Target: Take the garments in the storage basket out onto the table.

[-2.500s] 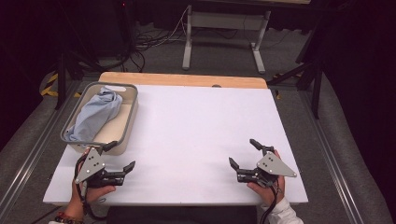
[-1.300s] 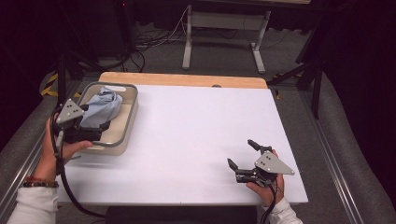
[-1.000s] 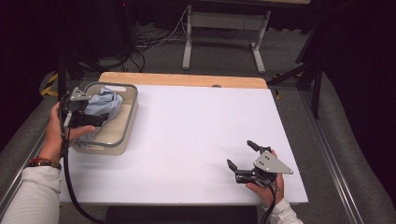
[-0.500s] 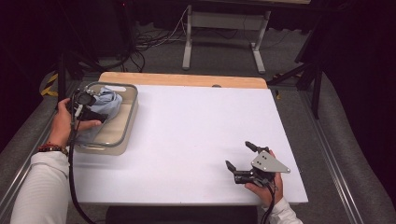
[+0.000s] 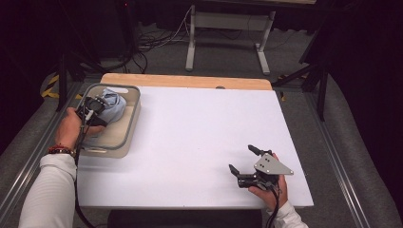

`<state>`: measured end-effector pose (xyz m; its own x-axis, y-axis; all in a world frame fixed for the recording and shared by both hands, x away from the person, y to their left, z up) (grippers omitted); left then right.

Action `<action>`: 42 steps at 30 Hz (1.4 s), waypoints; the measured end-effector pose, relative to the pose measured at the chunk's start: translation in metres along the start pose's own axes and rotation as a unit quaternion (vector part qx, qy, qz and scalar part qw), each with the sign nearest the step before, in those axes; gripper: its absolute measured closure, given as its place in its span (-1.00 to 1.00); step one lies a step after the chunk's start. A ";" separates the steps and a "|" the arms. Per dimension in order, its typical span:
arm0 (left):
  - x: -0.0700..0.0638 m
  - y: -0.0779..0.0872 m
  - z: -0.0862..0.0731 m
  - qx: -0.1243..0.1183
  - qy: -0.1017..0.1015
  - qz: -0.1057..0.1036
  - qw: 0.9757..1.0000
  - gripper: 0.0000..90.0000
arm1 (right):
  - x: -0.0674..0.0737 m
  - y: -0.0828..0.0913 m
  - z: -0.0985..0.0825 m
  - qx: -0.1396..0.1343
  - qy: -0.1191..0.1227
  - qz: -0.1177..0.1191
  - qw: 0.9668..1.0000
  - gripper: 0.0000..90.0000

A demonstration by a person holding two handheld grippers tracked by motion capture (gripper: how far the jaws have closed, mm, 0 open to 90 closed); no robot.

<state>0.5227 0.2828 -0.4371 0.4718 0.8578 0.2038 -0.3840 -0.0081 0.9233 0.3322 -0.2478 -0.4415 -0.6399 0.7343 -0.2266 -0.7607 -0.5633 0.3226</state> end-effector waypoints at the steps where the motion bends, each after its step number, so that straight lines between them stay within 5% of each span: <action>1: 0.001 0.001 0.000 -0.004 0.004 -0.002 1.000 0.36 | 0.000 0.000 0.000 0.001 0.000 0.000 1.000 -0.82; 5: 0.003 0.004 -0.001 -0.015 0.005 -0.005 1.000 0.45 | -0.001 0.000 0.000 0.002 -0.002 -0.002 1.000 -0.82; 17: 0.007 0.029 -0.009 -0.093 0.038 -0.034 0.994 0.52 | -0.002 0.001 0.001 0.000 -0.005 -0.007 1.000 -0.81; 20: 0.008 0.031 -0.009 -0.103 0.039 -0.026 0.994 0.52 | -0.001 0.001 0.001 -0.001 -0.001 -0.006 1.000 -0.80; 28: 0.011 0.041 -0.014 -0.146 0.066 -0.036 0.986 0.53 | -0.002 0.002 0.001 -0.003 -0.001 -0.008 1.000 -0.80; 33: 0.012 0.045 -0.016 -0.159 0.070 -0.037 0.984 0.53 | -0.002 0.002 0.002 -0.005 -0.001 -0.007 1.000 -0.80; 42: 0.013 0.056 -0.020 -0.201 0.077 -0.040 0.976 0.53 | -0.002 0.003 0.002 -0.008 -0.002 -0.009 1.000 -0.80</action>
<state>0.4914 0.3037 -0.3895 0.4004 0.9146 0.0557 -0.6451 0.2382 0.7260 0.3315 -0.2498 -0.4385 -0.6259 0.7458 -0.2280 -0.7734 -0.5561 0.3044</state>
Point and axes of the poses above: each handheld gripper's, and its own axes: y roughly backward along the jaws, z roughly out of its top, x roughly to its left, the point moved 2 cm from there along -y, roughly forward along the jaws, and after that the axes turned 1 degree about y, right-handed, at the moved point
